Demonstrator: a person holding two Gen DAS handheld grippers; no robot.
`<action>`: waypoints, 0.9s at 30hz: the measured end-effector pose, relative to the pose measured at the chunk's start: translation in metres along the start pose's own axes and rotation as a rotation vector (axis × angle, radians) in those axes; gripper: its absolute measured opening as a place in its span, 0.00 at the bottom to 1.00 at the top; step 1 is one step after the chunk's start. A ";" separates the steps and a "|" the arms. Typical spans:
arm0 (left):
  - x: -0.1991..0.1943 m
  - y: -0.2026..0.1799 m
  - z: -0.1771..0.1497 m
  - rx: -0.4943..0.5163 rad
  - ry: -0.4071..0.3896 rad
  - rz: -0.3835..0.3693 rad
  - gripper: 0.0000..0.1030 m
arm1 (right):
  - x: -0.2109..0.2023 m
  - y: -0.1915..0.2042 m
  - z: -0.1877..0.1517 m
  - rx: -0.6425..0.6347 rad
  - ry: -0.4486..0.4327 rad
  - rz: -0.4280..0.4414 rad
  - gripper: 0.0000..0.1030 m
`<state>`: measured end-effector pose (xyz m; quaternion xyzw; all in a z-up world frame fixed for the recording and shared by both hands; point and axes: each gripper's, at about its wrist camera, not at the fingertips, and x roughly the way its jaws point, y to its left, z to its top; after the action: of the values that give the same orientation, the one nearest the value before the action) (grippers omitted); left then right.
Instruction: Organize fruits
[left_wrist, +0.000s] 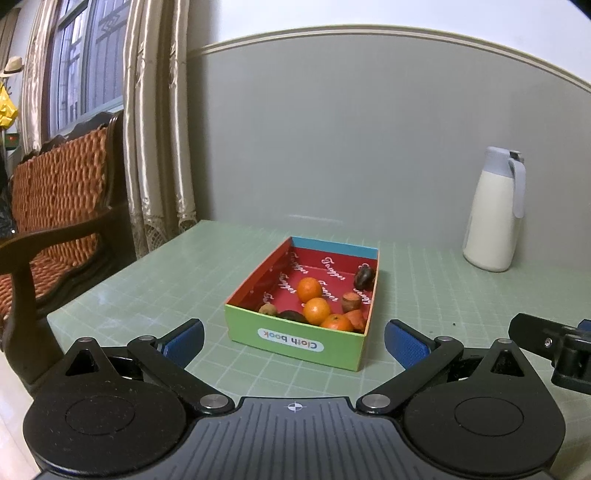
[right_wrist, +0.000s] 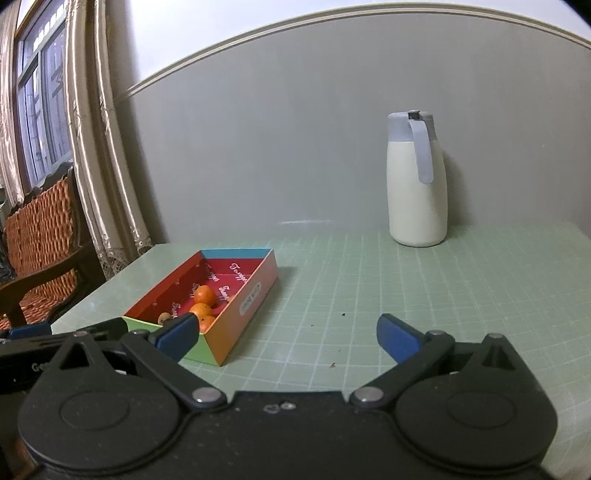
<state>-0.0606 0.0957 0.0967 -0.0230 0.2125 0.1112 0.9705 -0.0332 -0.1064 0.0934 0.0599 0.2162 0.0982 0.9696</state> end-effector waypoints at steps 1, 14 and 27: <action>0.000 0.000 0.000 -0.001 0.001 -0.001 1.00 | 0.000 0.001 0.000 -0.002 0.000 0.000 1.00; 0.003 0.005 0.000 -0.006 0.002 0.001 1.00 | 0.004 0.008 -0.002 -0.030 0.010 0.015 1.00; 0.005 0.005 -0.001 -0.003 0.005 0.000 1.00 | 0.005 0.009 -0.004 -0.033 0.018 0.019 1.00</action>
<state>-0.0577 0.1011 0.0939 -0.0247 0.2148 0.1117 0.9699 -0.0317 -0.0966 0.0892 0.0449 0.2226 0.1114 0.9675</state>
